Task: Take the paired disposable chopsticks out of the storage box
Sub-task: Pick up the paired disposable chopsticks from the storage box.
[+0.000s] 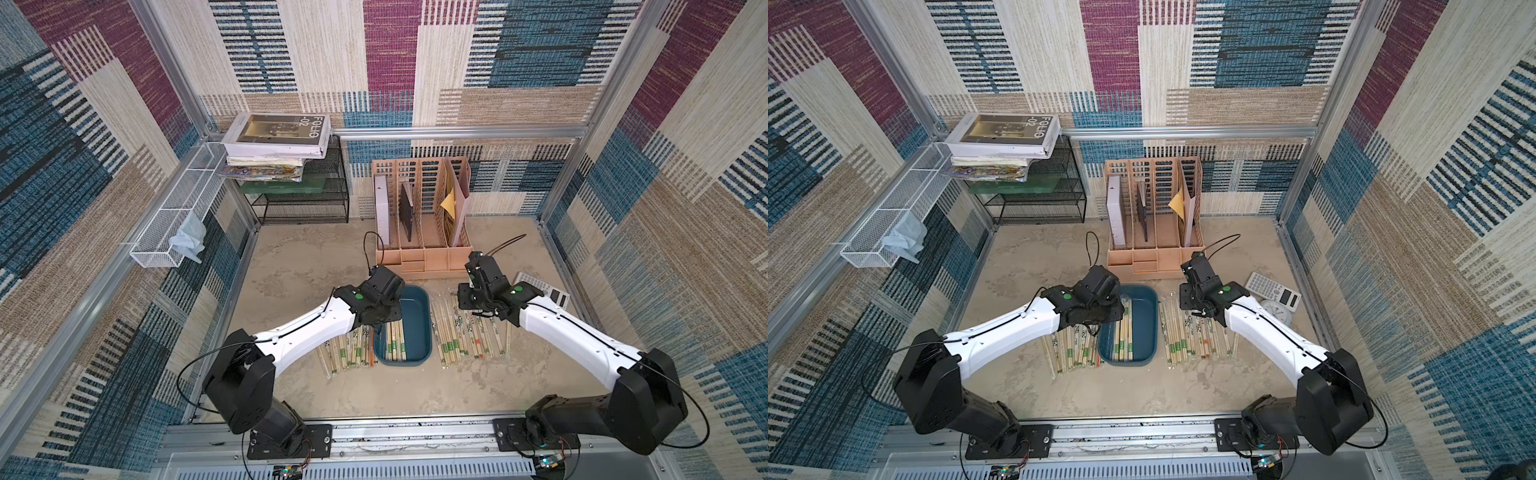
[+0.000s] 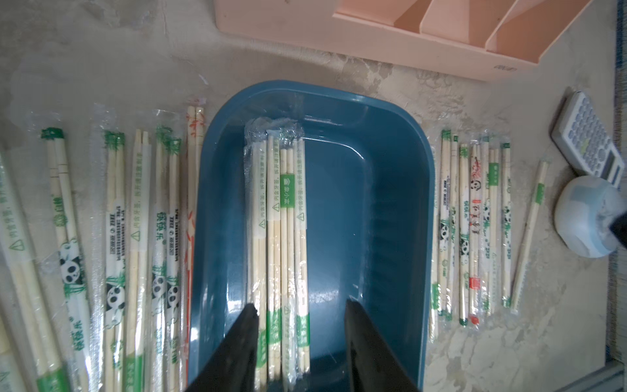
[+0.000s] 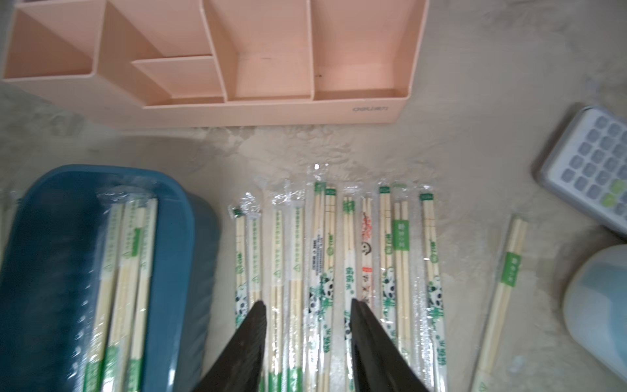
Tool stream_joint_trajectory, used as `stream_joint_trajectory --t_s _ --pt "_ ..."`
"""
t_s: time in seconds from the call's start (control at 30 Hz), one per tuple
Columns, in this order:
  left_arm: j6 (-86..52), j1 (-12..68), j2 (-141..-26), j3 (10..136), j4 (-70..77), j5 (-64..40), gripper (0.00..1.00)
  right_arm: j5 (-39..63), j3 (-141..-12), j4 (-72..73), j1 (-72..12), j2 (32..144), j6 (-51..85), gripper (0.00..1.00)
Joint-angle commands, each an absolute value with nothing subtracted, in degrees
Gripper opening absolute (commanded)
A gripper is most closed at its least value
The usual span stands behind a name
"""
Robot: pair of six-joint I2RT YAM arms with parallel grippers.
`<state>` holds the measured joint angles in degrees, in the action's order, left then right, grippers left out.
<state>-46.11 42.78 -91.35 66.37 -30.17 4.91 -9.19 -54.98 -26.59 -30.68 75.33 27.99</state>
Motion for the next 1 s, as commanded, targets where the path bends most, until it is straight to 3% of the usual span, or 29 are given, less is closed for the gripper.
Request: stream_joint_trajectory --t_s 0.0,0.7,0.8,0.97 --pt "-47.08 43.72 -95.23 68.71 -32.60 7.58 0.43 0.17 -52.73 -23.41 -30.63 73.76 30.78 0.44" --pt "-47.71 44.63 -110.25 74.29 -39.35 15.07 0.32 0.19 -48.34 -22.80 -29.78 70.31 30.72 0.44" --pt "-47.90 44.74 -111.50 74.11 -38.97 14.77 0.27 -0.05 -48.26 -23.05 -29.40 70.31 30.50 0.44" --pt "-48.08 44.91 -112.41 73.57 -37.60 14.03 0.11 -0.42 -48.28 -23.54 -29.00 70.13 30.17 0.44"
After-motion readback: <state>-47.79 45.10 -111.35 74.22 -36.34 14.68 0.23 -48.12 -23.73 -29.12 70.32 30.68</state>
